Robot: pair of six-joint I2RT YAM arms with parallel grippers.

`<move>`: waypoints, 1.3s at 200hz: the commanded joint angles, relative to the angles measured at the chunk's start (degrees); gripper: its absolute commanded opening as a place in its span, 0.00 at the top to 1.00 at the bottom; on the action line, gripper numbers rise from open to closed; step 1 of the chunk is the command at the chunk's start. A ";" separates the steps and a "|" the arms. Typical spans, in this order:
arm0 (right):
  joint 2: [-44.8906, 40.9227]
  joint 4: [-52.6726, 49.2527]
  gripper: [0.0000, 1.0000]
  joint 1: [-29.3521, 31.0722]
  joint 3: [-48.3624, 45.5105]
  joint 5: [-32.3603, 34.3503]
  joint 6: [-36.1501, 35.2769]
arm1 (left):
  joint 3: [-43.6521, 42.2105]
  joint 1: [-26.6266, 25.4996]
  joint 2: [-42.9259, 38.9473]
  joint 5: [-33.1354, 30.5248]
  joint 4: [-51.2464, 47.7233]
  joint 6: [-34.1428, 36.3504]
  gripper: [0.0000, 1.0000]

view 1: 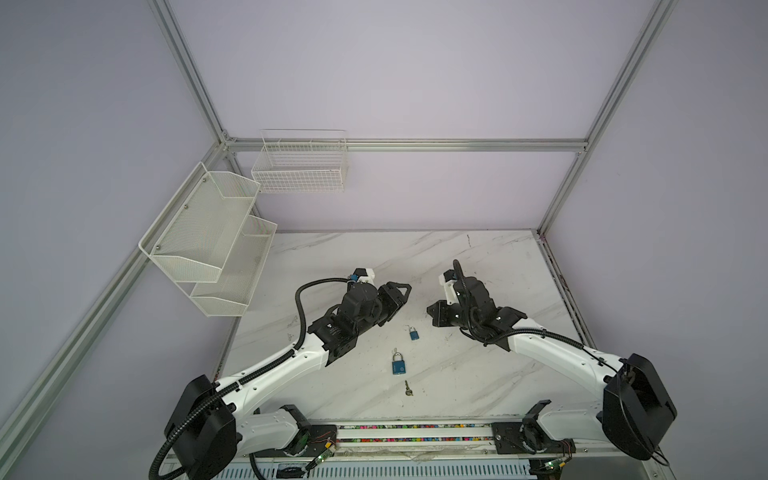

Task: Unlock with the key

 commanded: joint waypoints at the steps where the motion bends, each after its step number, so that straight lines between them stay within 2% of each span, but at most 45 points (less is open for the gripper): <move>1: -1.17 4.41 1.00 -0.12 3.67 0.17 1.88 | -4.24 -0.12 0.82 0.84 10.67 -8.72 0.44; 73: 2.38 12.40 1.00 2.60 9.62 1.36 5.17 | -7.71 0.16 4.88 -1.57 23.96 -28.25 0.39; 129: 2.15 15.63 1.00 5.82 8.82 2.48 7.30 | -9.69 0.14 1.56 -9.32 22.76 -33.80 0.37; 173: 2.45 17.42 1.00 7.03 8.00 1.57 8.53 | -11.29 0.12 -1.00 -13.94 23.67 -35.36 0.40; 260: 5.58 19.45 1.00 8.75 9.28 0.88 8.19 | -11.31 0.14 1.78 -11.70 28.18 -37.90 0.40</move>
